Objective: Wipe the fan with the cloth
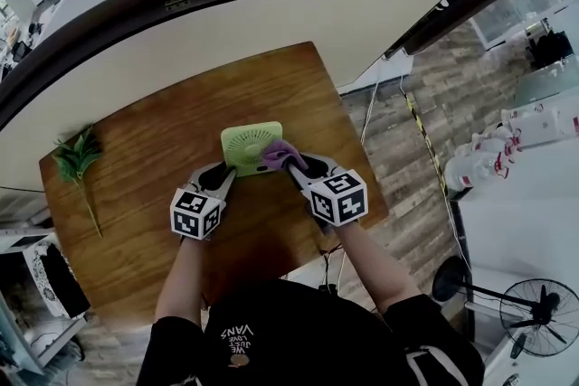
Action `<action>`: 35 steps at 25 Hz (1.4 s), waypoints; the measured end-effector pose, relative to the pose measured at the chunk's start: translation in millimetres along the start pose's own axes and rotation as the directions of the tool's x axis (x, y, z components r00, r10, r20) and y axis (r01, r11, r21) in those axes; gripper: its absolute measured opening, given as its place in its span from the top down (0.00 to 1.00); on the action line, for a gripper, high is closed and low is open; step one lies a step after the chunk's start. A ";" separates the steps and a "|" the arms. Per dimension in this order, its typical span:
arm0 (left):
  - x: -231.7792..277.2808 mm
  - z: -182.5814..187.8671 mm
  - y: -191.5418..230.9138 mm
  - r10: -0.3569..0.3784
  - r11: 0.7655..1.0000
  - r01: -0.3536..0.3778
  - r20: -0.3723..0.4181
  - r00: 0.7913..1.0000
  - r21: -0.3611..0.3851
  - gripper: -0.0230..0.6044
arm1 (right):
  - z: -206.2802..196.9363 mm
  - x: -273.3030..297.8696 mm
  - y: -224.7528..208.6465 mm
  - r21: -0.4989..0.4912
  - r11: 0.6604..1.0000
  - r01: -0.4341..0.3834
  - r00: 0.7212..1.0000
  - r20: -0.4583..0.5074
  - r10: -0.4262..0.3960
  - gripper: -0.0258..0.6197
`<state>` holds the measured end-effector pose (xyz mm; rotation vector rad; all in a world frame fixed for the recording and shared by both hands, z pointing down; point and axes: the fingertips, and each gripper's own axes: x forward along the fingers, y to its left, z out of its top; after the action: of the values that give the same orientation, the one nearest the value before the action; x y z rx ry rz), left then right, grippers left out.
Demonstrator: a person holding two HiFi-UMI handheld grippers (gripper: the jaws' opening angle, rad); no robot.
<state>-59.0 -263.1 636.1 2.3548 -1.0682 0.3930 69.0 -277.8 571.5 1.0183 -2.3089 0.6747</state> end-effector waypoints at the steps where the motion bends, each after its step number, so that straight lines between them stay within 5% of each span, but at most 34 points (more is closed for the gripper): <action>1: 0.2 -0.1 -0.1 0.000 1.000 0.000 0.000 1.000 0.000 0.81 | -1.8 -2.4 -4.9 0.006 1.000 0.011 1.000 -0.001 -0.011 0.81; 13: -2.4 -2.2 -1.2 0.036 0.999 -0.036 -0.001 0.999 -0.019 0.81 | -18.5 -24.3 -15.7 0.068 0.995 0.078 0.997 0.025 -0.080 0.81; 20: -28.4 -3.5 -3.5 0.076 0.995 -0.072 0.046 0.996 -0.071 0.81 | -30.2 -5.9 43.3 -0.041 0.997 -0.059 0.998 -0.005 0.059 0.81; 26: -55.5 -12.7 -3.2 0.126 0.987 -0.120 0.057 0.990 -0.103 0.85 | -29.1 33.1 100.0 -0.225 0.953 -0.204 0.978 -0.085 0.189 0.81; 35: -70.6 -6.0 -4.4 0.140 0.985 -0.130 0.093 0.986 -0.111 0.94 | -30.2 60.1 89.2 -0.256 0.950 -0.179 0.980 -0.135 0.148 0.81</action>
<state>-101.6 -214.2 607.2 2.2367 -1.2695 0.2626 -26.9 -236.9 611.5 0.6538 -2.3224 0.4542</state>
